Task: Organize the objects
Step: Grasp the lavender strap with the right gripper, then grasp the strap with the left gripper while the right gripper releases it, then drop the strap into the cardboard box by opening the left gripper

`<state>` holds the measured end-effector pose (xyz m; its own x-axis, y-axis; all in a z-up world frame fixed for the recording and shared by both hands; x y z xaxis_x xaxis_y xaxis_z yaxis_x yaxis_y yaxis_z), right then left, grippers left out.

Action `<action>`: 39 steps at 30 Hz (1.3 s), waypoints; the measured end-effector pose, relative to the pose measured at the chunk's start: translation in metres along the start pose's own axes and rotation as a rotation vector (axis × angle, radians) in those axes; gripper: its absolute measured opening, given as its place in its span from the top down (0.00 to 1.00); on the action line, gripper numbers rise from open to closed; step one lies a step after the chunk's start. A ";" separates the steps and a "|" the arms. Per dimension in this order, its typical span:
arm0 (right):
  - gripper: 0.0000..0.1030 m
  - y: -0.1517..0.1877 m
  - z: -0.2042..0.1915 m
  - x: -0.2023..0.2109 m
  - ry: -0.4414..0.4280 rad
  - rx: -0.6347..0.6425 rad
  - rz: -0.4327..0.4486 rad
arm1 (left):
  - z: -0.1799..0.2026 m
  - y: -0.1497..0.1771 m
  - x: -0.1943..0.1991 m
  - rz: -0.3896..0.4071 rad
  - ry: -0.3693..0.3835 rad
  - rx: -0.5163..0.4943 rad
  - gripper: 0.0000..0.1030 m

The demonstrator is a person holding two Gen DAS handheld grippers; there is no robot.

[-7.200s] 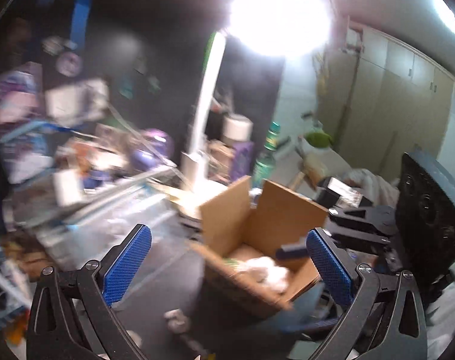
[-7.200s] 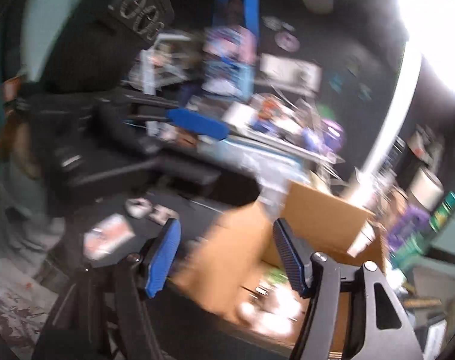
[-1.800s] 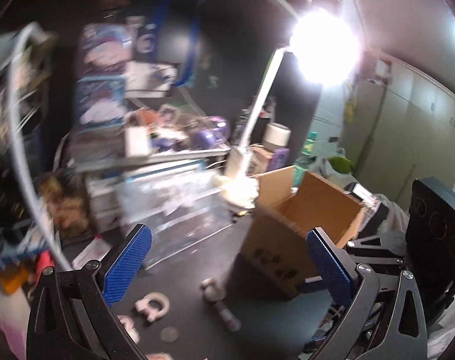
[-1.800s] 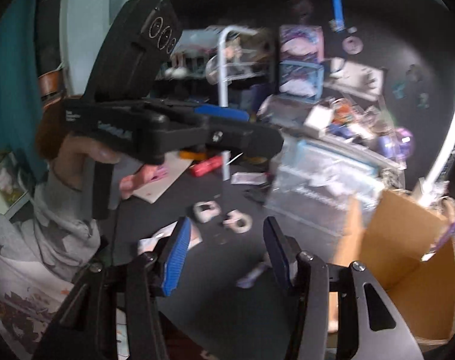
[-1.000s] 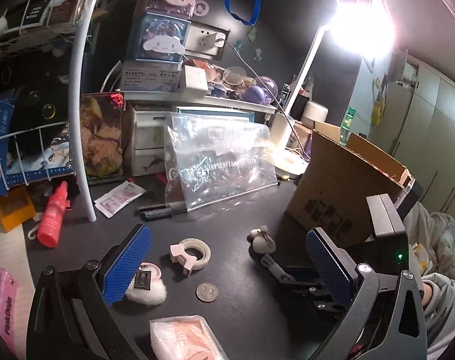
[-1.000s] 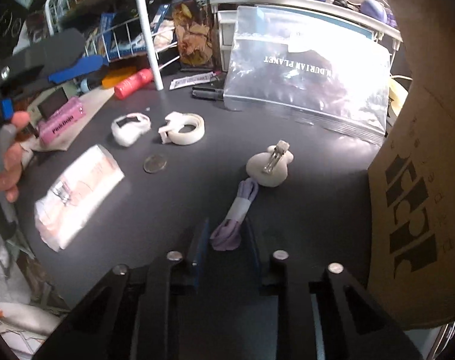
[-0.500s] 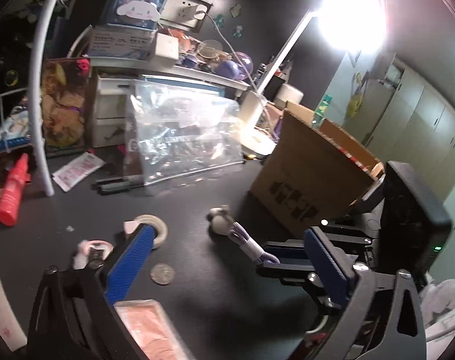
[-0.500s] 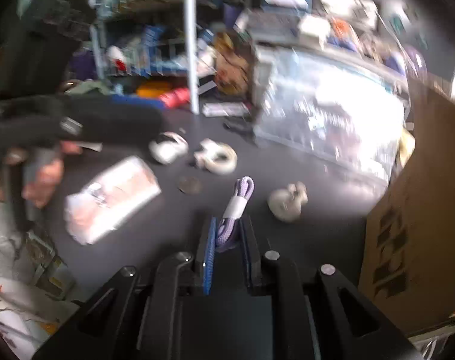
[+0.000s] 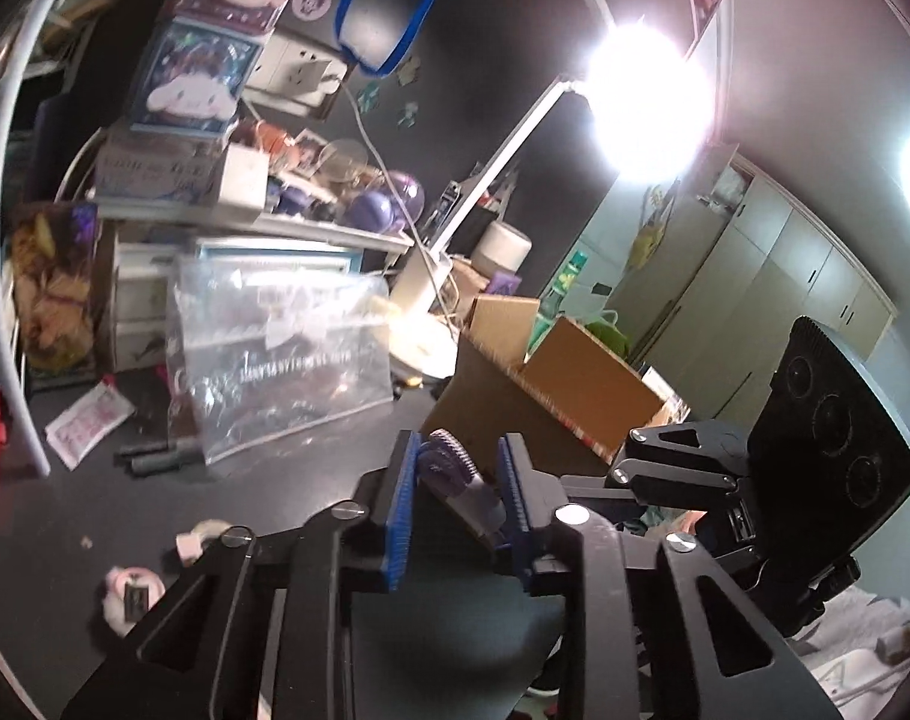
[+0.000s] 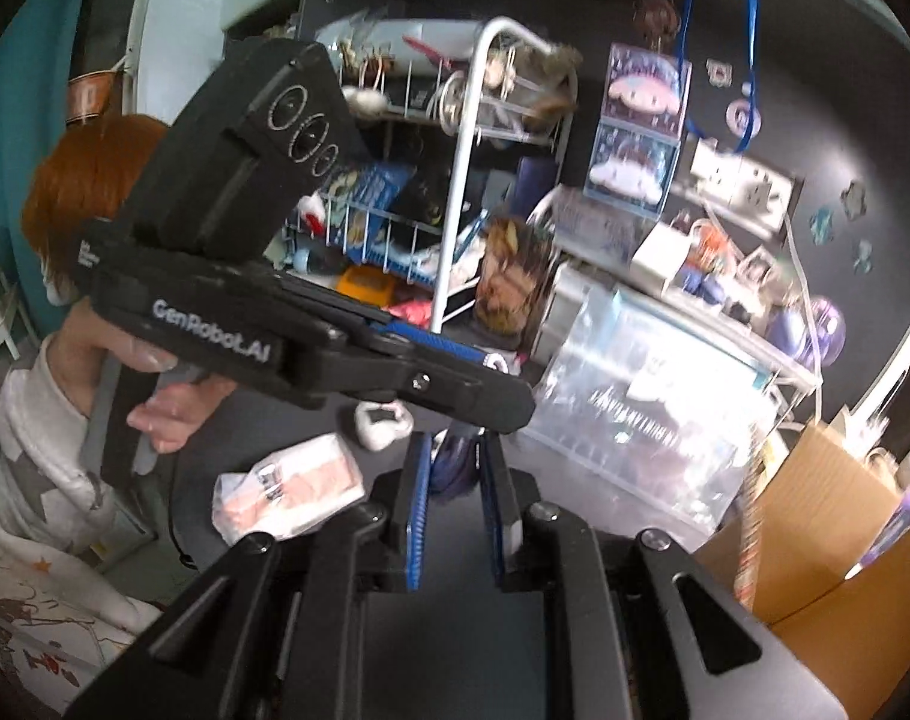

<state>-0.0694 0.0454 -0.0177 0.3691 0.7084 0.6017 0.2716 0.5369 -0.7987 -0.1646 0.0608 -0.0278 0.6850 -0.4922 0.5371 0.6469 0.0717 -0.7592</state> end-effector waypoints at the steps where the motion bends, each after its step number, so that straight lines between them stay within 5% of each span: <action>1: 0.87 -0.003 0.002 0.005 0.002 0.000 0.007 | 0.003 -0.005 0.000 0.002 0.011 0.002 0.81; 11: 0.87 -0.014 0.046 0.049 -0.001 -0.086 0.058 | 0.049 -0.041 -0.027 -0.013 0.037 -0.071 0.82; 18: 0.87 0.003 0.094 0.084 0.017 -0.209 0.042 | 0.091 -0.054 -0.074 -0.104 0.067 -0.143 0.82; 30: 0.87 0.067 0.168 0.100 0.017 -0.473 -0.111 | 0.137 -0.037 -0.170 -0.361 -0.019 -0.283 0.82; 34: 0.87 0.078 0.178 0.094 0.025 -0.494 -0.164 | 0.143 -0.031 -0.180 -0.393 -0.050 -0.320 0.82; 36: 0.86 0.082 0.179 0.092 0.031 -0.496 -0.185 | 0.144 -0.032 -0.181 -0.391 -0.062 -0.331 0.77; 39: 0.70 0.084 0.182 0.091 0.050 -0.489 -0.197 | 0.144 -0.039 -0.171 -0.339 -0.071 -0.340 0.39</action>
<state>-0.1746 0.2380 -0.0291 0.3081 0.5862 0.7493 0.7189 0.3724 -0.5870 -0.2586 0.2674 -0.0369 0.4834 -0.3778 0.7897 0.6996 -0.3755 -0.6079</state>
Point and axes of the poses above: each gripper's, at about its wrist camera, not at the fingertips, and x roughly against the way its jaws point, z to its right, y to its underside, the point moved 8 cm from there along -x, roughly the way its jaws point, and after that the axes turned 15 degrees about -y, right-handed, at the moved point
